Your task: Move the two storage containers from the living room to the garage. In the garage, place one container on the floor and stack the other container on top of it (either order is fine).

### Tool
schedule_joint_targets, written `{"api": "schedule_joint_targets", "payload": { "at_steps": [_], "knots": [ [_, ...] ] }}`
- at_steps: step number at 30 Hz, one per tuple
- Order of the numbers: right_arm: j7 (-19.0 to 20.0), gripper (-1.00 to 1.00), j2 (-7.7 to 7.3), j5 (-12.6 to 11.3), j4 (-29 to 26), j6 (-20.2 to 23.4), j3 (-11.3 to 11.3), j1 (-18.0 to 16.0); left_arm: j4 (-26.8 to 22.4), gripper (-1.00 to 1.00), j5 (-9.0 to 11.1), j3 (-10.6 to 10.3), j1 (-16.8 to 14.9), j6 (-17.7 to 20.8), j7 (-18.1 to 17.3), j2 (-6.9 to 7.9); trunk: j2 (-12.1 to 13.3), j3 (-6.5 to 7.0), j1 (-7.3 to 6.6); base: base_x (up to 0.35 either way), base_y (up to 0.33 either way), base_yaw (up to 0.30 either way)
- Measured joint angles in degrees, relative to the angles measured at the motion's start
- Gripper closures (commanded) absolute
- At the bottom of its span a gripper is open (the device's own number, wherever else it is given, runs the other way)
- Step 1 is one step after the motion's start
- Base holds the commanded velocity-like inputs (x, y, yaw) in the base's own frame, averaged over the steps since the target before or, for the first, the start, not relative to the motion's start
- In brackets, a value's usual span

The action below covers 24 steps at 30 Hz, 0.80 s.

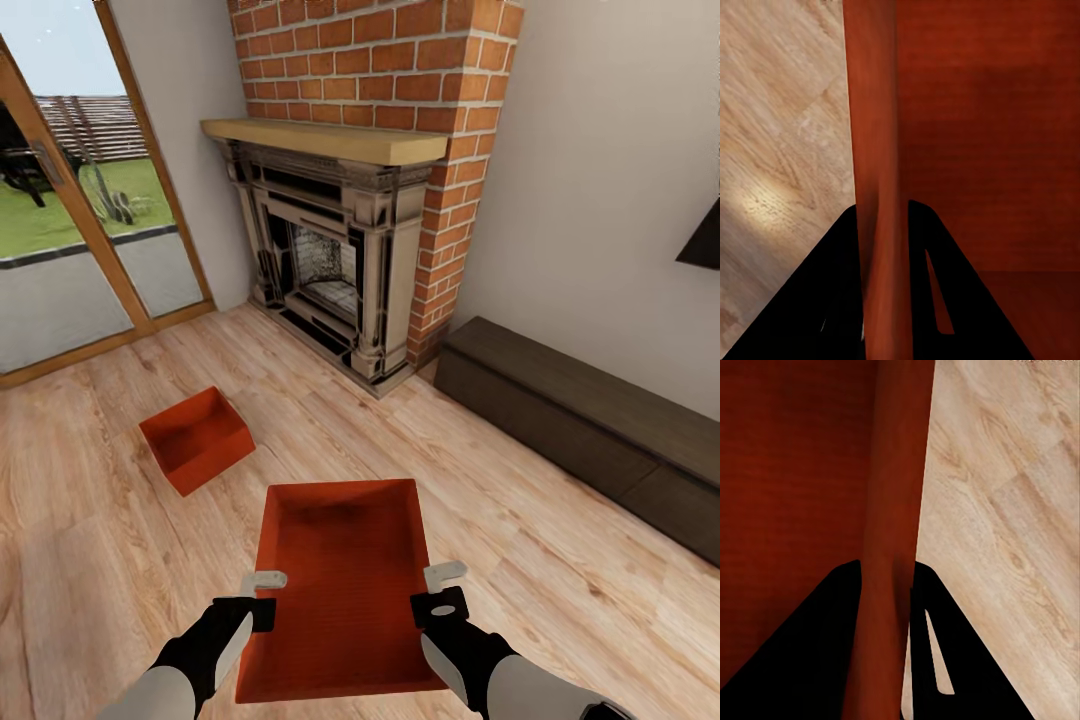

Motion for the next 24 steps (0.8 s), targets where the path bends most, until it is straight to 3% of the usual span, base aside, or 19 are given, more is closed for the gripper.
{"api": "schedule_joint_targets", "payload": {
  "at_steps": [24],
  "knots": [
    [0.0, 1.00, -0.01, 0.0, 0.0, 0.0, 0.0, 0.0, 0.0, 1.00, -0.1, 0.0, 0.0, 0.0, 0.0, -0.03, 0.0, 2.13, 0.00, 0.000, 0.000, 0.000]
  ]
}}
